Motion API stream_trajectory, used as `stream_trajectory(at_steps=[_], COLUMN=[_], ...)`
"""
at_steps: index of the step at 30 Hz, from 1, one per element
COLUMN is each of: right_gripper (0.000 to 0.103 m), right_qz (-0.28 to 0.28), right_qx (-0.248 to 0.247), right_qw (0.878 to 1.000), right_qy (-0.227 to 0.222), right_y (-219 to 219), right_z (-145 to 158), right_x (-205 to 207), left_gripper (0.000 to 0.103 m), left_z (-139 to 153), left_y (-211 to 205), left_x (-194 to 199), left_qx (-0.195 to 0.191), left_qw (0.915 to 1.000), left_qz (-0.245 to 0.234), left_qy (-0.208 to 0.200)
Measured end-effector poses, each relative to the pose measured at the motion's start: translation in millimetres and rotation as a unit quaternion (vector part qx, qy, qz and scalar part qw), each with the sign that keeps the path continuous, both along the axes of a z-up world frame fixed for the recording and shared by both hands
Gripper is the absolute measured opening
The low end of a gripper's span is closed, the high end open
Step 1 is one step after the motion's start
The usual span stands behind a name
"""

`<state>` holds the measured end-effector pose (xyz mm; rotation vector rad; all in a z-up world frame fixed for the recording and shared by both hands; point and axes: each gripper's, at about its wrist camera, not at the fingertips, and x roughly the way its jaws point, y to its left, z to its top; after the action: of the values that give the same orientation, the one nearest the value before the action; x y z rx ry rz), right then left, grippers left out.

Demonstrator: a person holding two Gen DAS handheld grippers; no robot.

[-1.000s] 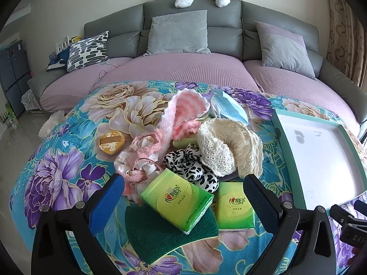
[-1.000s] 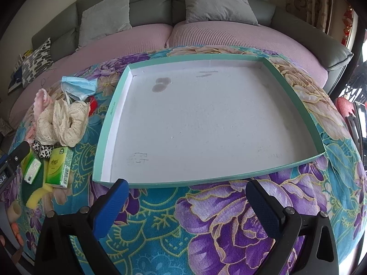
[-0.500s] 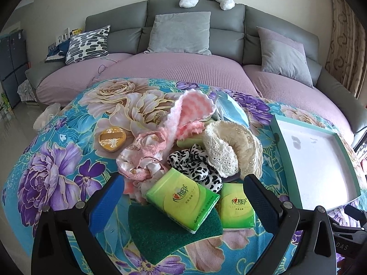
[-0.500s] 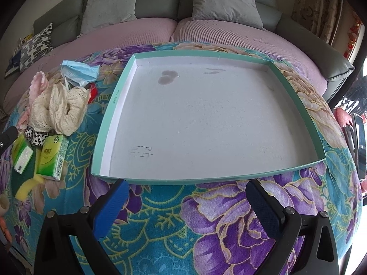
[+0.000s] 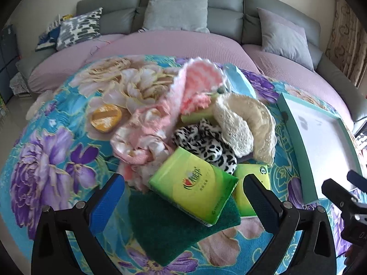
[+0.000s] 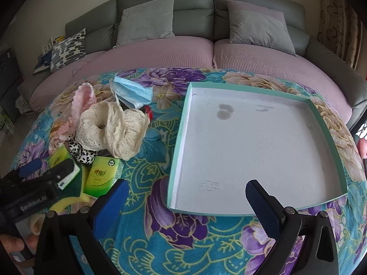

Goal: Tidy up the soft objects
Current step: 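Grasp the green tissue pack with the right gripper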

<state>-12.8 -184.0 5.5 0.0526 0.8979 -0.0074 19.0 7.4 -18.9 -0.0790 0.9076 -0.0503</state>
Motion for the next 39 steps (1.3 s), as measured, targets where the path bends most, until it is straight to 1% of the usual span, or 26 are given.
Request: stream_trajectory(at_steps=[2, 5, 7, 10, 14, 17, 21, 26, 32, 35, 39], right_gripper=[0.103, 0.103, 0.103, 0.103, 0.103, 0.103, 0.103, 0.103, 0.103, 0.103, 0.103], right_qz=[0.004, 0.009, 0.011, 0.012, 0.02, 0.034, 0.069, 0.1, 0.141, 0.129, 0.098], right_qx=[-0.005, -0.012, -0.013, -0.015, -0.022, -0.025, -0.023, -0.028, -0.048, -0.029, -0.02], right_qw=[1.0, 1.0, 1.0, 1.0, 1.0, 0.999, 0.997, 0.994, 0.989, 0.991, 0.995], right_qy=[-0.001, -0.001, 0.002, 0.003, 0.001, -0.001, 0.008, 0.019, 0.023, 0.026, 0.02], right_y=[4.8, 9.9, 12.8, 15.5, 21.8, 32.1, 52.5, 78.2, 106.3, 103.6, 91.5], right_z=[1.9, 3.8, 3.7, 4.8, 7.7, 8.0, -0.9, -12.9, -22.9, -27.6, -27.1], right_x=[4.3, 9.6, 12.0, 15.8, 20.8, 21.6, 20.5, 21.4, 18.3, 20.9, 25.1], left_gripper=[0.101, 0.089, 0.079, 0.078, 0.078, 0.078, 0.078, 0.078, 0.078, 0.078, 0.078], left_z=[-3.1, -2.8, -3.9, -3.0, 4.6, 13.6, 17.9, 16.0, 8.5, 4.9, 1.5], left_y=[0.2, 1.5, 2.9, 4.0, 9.9, 21.5, 42.7, 66.3, 80.7, 85.3, 90.3], left_x=[1.2, 1.9, 2.8, 2.8, 1.1, -3.1, -6.0, -7.5, -9.9, -10.6, -11.3], left_qx=[-0.006, -0.019, -0.03, -0.029, -0.041, -0.039, -0.041, -0.038, -0.04, -0.041, -0.045], left_qw=[0.9999, 0.9998, 0.9994, 0.9994, 0.9989, 0.999, 0.9979, 0.9955, 0.9936, 0.9931, 0.9923], left_qz=[-0.005, -0.007, -0.013, -0.021, -0.02, 0.003, 0.04, 0.082, 0.104, 0.11, 0.116], left_qy=[0.006, -0.001, 0.005, 0.0, -0.008, -0.022, -0.029, -0.027, -0.016, -0.01, -0.003])
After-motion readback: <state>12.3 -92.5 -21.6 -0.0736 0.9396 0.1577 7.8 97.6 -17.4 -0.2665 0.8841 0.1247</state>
